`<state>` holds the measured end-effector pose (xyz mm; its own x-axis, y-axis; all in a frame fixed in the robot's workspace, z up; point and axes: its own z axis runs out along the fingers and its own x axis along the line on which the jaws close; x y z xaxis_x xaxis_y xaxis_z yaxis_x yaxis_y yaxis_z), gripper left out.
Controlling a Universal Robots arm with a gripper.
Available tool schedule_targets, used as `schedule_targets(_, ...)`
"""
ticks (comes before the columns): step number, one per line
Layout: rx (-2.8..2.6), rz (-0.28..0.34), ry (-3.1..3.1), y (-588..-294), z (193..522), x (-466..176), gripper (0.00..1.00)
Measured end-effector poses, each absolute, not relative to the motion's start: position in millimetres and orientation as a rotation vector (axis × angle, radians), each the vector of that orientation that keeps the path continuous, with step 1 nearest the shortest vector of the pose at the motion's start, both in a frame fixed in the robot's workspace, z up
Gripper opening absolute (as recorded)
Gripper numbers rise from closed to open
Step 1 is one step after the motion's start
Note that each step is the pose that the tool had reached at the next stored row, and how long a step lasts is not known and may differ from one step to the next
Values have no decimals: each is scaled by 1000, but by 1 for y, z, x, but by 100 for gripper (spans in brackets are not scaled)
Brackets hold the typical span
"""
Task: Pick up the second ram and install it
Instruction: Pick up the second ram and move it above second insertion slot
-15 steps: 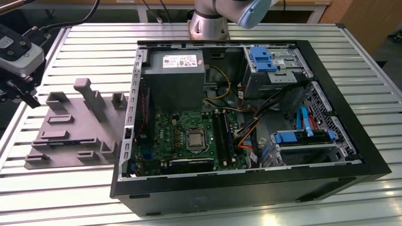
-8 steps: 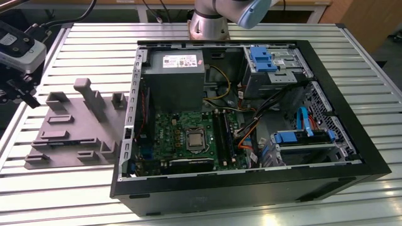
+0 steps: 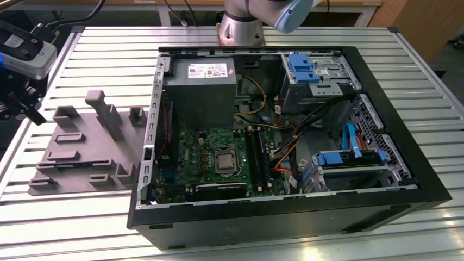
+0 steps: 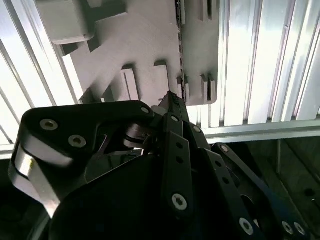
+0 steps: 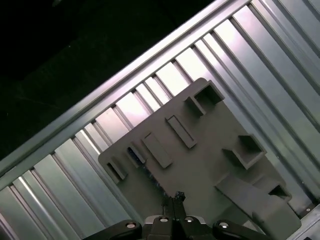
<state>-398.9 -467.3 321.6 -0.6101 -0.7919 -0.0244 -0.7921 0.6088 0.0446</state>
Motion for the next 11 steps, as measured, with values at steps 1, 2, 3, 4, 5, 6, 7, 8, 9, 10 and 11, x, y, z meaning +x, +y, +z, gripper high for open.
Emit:
schedule_targets(1, -1409, 80, 2805, -467, 322, -399, 11)
schedule_targets(2, -1431, 80, 2794, -467, 322, -399, 11)
schedule_targets(3, -1453, 80, 2783, -467, 322, -399, 11)
schedule_targets(4, -1474, 80, 2772, -467, 322, -399, 11)
schedule_targets(5, -1494, 80, 2762, -467, 322, -399, 11)
schedule_targets(6, -1515, 80, 2751, -467, 322, -399, 11)
schedule_targets(7, -1535, 80, 2740, -467, 322, -399, 11)
schedule_targets(8, -1557, 80, 2729, -467, 321, -399, 11)
schedule_targets(9, -1577, 80, 2717, -467, 321, -399, 11)
schedule_targets(10, -1599, 80, 2705, -467, 321, -399, 11)
schedule_targets(11, -1620, 80, 2693, -467, 321, -399, 11)
